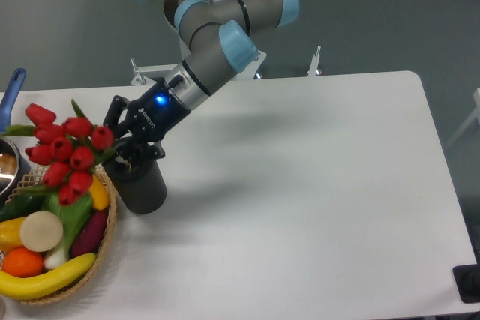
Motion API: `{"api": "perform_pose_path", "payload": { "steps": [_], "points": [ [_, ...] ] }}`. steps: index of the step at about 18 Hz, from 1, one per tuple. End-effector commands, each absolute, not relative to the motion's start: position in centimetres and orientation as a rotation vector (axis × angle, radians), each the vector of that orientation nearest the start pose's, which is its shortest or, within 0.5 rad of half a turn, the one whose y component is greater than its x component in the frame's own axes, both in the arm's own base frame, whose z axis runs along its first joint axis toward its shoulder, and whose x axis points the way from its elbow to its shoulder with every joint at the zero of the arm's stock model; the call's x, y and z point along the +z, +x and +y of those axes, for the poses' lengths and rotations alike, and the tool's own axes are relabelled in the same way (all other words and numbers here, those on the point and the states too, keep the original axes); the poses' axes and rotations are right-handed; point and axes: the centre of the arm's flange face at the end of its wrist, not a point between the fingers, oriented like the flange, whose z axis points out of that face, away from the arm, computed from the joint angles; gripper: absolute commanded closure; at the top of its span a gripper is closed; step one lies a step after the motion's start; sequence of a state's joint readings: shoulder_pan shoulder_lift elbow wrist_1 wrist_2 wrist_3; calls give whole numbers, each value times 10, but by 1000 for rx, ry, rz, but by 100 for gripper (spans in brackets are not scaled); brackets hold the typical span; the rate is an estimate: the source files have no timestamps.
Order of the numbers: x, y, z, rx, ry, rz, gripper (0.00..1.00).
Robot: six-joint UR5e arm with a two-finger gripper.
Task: Insert the flowers into the vase
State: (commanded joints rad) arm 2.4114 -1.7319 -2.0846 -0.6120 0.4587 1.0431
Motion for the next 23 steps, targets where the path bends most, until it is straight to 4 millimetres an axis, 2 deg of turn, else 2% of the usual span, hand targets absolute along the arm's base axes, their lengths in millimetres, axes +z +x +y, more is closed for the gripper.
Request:
{"api": "perform_pose_path", "payload": {
  "steps": [2, 6, 7, 11, 15, 19, 23],
  "points": [
    [318, -215, 482, -511, -2015, 364, 26],
    [315, -220, 474, -508, -2020, 342, 3],
    [316, -223, 472, -502, -2020, 333, 1],
    [319, -235, 457, -468, -2019, 301, 0],
    [324, -255, 436, -410, -2015, 262, 0],
    [334, -286, 414, -338, -2013, 197, 0],
    [347, -338, 379, -235, -2008, 96, 0]
  ]
}}
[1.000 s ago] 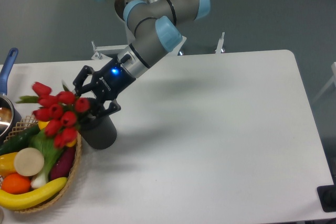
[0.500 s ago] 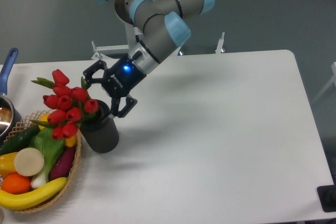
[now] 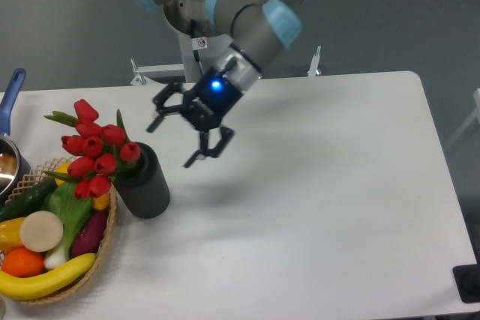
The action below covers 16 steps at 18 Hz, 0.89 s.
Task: Insert the flowers into the vase
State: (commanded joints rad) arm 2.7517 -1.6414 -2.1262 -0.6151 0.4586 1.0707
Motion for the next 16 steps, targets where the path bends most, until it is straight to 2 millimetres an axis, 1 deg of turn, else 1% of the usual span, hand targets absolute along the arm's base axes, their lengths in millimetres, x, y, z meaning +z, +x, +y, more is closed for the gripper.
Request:
{"api": "perform_pose_path", "payload": {
  "steps": [3, 4, 5, 6, 7, 9, 10, 12, 13, 15, 16],
  "points": [
    [367, -377, 363, -155, -2001, 56, 0],
    [367, -392, 364, -142, -2008, 47, 0],
    [372, -414, 364, -105, -2035, 31, 0],
    [377, -427, 364, -70, -2057, 28, 0],
    [375, -441, 366, -49, -2088, 18, 0],
    [374, -461, 368, 16, -2160, 2, 0],
    [370, -472, 367, 46, -2203, -11, 0],
    [364, -487, 366, 121, -2309, -41, 0],
    [362, -492, 365, 158, -2368, -56, 0],
    [352, -494, 359, 227, -2507, -82, 0],
    [347, -490, 363, 264, -2567, -61, 0]
  ]
}}
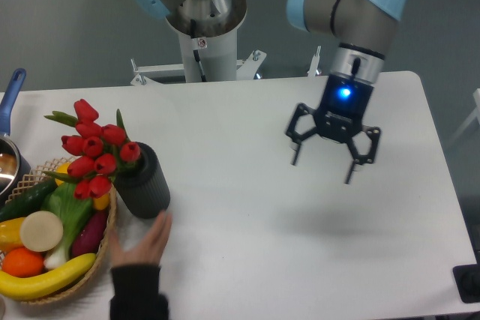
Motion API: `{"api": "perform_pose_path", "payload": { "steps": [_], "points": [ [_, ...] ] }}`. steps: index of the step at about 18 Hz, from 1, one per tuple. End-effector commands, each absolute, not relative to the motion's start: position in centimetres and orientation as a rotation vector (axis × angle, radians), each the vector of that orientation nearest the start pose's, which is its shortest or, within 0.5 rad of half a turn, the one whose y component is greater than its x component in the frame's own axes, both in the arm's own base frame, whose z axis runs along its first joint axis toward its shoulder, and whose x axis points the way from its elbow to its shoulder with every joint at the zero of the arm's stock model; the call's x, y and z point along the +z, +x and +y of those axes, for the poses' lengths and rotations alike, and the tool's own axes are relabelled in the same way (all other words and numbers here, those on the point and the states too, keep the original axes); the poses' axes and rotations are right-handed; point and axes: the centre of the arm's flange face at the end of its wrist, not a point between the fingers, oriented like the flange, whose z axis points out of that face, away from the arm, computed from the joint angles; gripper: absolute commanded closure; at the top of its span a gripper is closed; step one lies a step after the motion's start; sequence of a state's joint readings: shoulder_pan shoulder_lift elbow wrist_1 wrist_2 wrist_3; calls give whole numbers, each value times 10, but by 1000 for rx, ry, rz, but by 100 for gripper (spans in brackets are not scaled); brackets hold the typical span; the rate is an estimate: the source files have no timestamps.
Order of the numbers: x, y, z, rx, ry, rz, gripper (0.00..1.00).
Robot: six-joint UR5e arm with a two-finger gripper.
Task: Insert the flowers into the vase
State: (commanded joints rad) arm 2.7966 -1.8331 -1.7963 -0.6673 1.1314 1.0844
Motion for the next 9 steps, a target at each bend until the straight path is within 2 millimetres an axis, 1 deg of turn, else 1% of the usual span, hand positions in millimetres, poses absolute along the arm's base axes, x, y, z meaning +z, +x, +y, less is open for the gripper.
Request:
{"api": "perform_pose_path", "payload": {
  "steps": [2, 4, 6, 7, 8, 9],
  "points": [
    [338, -489, 374, 328, -2673, -7, 0],
    [336, -496, 379, 334, -2738, -10, 0],
    [347, -508, 381, 289, -2812, -10, 0],
    [354, -515, 386, 249, -2855, 9, 0],
    [362, -527, 403, 183, -2962, 118, 0],
    [362, -531, 407, 177, -3005, 138, 0]
  ]
}}
